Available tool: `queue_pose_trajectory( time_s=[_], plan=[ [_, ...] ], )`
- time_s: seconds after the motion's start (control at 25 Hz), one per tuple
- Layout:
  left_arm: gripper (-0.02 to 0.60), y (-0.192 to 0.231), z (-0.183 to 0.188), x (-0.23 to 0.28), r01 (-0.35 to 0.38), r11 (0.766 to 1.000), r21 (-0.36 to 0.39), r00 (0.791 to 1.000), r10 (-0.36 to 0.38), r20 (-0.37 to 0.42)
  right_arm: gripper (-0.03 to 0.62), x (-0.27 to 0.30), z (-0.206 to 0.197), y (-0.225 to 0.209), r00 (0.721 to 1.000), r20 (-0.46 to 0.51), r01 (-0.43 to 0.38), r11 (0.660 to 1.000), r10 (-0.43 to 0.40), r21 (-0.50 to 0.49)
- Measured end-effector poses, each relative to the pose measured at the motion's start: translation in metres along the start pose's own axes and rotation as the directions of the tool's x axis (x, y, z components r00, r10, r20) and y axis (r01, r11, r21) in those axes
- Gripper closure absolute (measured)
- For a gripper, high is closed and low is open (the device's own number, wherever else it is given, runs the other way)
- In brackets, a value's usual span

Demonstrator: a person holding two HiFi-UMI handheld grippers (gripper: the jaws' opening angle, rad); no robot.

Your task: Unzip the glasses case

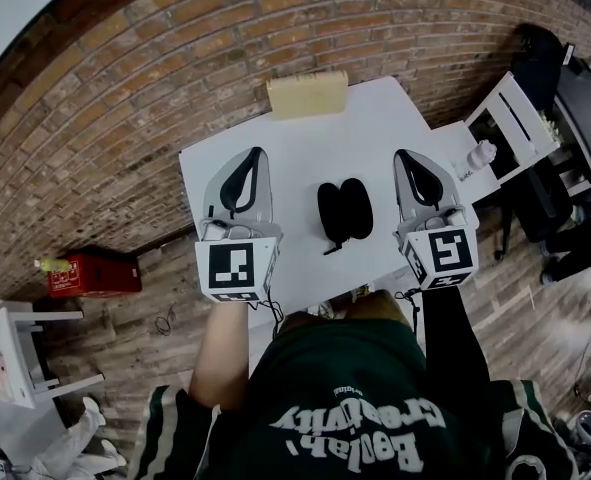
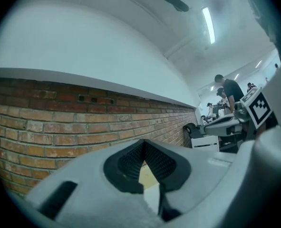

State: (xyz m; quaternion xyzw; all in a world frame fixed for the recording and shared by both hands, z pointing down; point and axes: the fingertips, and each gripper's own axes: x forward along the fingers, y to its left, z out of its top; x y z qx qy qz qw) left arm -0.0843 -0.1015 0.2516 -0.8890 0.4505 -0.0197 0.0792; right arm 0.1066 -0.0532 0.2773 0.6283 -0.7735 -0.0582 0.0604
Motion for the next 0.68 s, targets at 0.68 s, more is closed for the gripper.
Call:
queue_pose_trajectory(
  time_s=[0.68],
  plan=[
    [0.584,-0.008,-0.013,-0.003,0.006,1.000,-0.011,1.000,-0.006,-0.028,0.582,-0.007,-0.009,-0.002,1.000,-0.004,-0.015,0.999,0.015,0.032]
  ],
)
